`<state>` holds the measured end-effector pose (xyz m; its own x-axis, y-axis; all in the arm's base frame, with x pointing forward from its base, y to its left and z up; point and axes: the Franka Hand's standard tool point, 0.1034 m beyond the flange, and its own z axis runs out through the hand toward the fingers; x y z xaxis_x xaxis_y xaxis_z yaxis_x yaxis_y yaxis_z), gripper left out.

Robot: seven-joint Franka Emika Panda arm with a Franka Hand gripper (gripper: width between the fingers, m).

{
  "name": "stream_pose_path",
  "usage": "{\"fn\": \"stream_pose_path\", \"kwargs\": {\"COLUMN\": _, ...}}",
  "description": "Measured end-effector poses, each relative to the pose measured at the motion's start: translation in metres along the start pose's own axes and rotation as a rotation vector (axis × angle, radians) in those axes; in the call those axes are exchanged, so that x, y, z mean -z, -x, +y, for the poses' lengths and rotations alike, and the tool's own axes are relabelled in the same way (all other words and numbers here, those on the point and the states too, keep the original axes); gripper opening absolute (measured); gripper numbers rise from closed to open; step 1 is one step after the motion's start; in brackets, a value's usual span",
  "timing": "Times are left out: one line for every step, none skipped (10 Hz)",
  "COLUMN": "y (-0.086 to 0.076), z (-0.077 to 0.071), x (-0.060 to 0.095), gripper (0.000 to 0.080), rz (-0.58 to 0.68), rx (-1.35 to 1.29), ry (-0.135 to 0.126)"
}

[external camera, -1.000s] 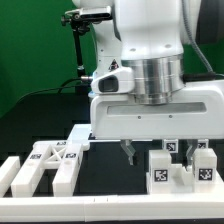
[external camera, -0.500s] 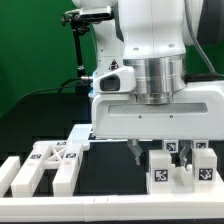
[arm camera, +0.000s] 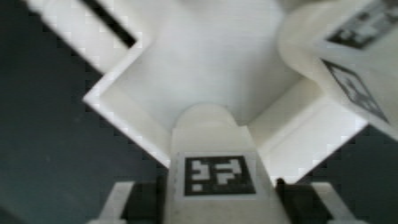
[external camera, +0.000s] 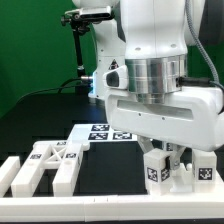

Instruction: Assemble chair

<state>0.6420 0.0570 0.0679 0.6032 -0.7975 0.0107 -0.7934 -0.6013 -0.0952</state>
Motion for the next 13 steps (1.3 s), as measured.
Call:
{"fn": "stream_pose_path", "kwargs": {"y": -0.001, "z": -0.001, "x": 0.000, "gripper": 0.0285, "rz": -0.016, "rx": -0.212, "ry": -0.015}}
{"fn": "stream_pose_path", "kwargs": {"y": -0.001, "z": -0.002, "x": 0.000, "gripper": 0.0285, "rz": -0.037, "rx": -0.407, "ry": -0.028}}
{"fn": "stream_pose_path", "kwargs": {"y": -0.001, "z": -0.003, "x": 0.000, "gripper": 0.0285, "rz": -0.057, "rx": -0.582, "ry": -0.043}}
{"fn": "stream_pose_path", "kwargs": {"y": -0.001, "z": -0.004, "x": 0.000, "gripper": 0.0285, "rz": -0.063, "rx": -0.674, "ry": -0.047}}
{"fn": "stream_pose_path", "kwargs": {"y": 0.002, "z": -0.005, "x": -0.001, "gripper": 0.0285, "rz": -0.063, "rx": -0.741, "ry": -0.040}}
{"fn": "stream_pose_path", "kwargs": {"y": 0.002, "z": -0.004, "x": 0.000, "gripper": 0.0285, "rz": -0.047, "rx": -0.776, "ry": -0.032}}
{"fn": "stream_pose_path", "kwargs": {"y": 0.002, "z": -0.004, "x": -0.001, "gripper": 0.0286, "rz": -0.047, "rx": -0.775, "ry": -0.032}}
{"fn": "stream_pose_path", "kwargs": {"y": 0.002, "z": -0.004, "x": -0.001, "gripper": 0.0286, "rz": -0.046, "rx": -0.773, "ry": -0.033}}
{"fn": "stream_pose_path", "kwargs": {"y": 0.002, "z": -0.004, "x": -0.001, "gripper": 0.0466, "rz": -0.046, "rx": -0.773, "ry": -0.033}}
{"fn": "stream_pose_path", "kwargs": {"y": 0.001, "z": -0.004, "x": 0.001, "gripper": 0.0585, "rz": -0.045, "rx": -0.755, "ry": -0.037}}
{"fn": "stream_pose_path", "kwargs": {"y": -0.004, "z": -0.006, "x": 0.016, "gripper": 0.0636, "rz": -0.043, "rx": -0.684, "ry": -0.054}}
{"fn": "stream_pose_path", "kwargs": {"y": -0.006, "z": -0.004, "x": 0.034, "gripper": 0.0636, "rz": -0.046, "rx": -0.645, "ry": -0.071}}
{"fn": "stream_pose_path", "kwargs": {"y": -0.003, "z": -0.002, "x": 0.038, "gripper": 0.0646, "rz": -0.048, "rx": -0.644, "ry": -0.070}}
